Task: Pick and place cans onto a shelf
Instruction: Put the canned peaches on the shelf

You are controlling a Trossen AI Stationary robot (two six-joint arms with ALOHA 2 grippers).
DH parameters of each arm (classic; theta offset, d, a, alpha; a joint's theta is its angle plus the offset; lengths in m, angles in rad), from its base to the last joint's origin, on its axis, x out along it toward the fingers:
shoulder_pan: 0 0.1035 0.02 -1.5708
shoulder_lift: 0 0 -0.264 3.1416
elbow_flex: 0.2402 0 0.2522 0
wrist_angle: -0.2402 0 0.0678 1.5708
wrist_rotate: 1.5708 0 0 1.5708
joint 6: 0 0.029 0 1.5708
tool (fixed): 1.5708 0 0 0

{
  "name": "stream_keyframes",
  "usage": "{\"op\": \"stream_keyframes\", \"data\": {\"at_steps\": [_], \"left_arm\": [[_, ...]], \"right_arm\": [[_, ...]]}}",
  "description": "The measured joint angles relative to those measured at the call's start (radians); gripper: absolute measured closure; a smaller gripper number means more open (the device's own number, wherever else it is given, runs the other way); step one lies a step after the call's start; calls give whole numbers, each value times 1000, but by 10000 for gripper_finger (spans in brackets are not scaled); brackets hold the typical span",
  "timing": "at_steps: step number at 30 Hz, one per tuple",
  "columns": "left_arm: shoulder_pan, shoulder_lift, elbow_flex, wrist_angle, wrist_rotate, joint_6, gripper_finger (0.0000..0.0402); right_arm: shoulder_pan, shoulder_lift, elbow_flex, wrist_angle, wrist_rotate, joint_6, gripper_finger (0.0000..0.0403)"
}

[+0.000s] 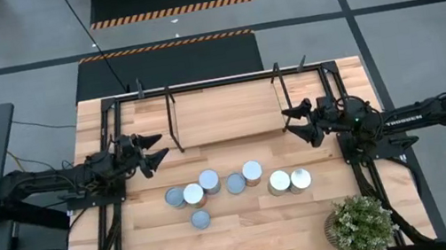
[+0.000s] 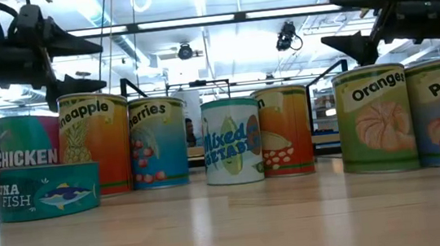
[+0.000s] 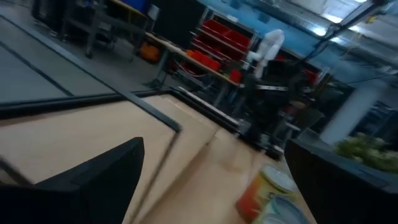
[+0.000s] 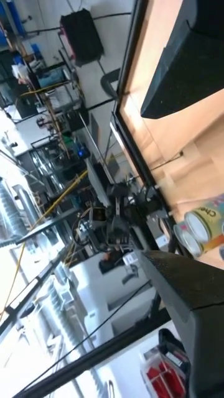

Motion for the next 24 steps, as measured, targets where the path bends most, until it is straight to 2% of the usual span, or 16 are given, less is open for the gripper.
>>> {"op": "stream_keyframes", "data": {"at_steps": [6,10,13,17,20,24], "left_arm": [[-2,0,0,3,-4,-5,8],[-2,0,0,27,1,2,8],[-2,0,0,32,39,12,8],[-2,0,0,30,105,24,8],[-2,0,0,30,153,53,8],[-2,0,0,30,163,89,8]], "right_arm": [[25,0,0,7,0,4,30],[29,2,65,-12,-84,-66,30],[30,27,182,-178,-116,-154,30],[29,108,348,-458,-86,-259,30],[32,193,449,-599,-89,-299,30],[56,295,590,-838,-78,-331,30]]}}
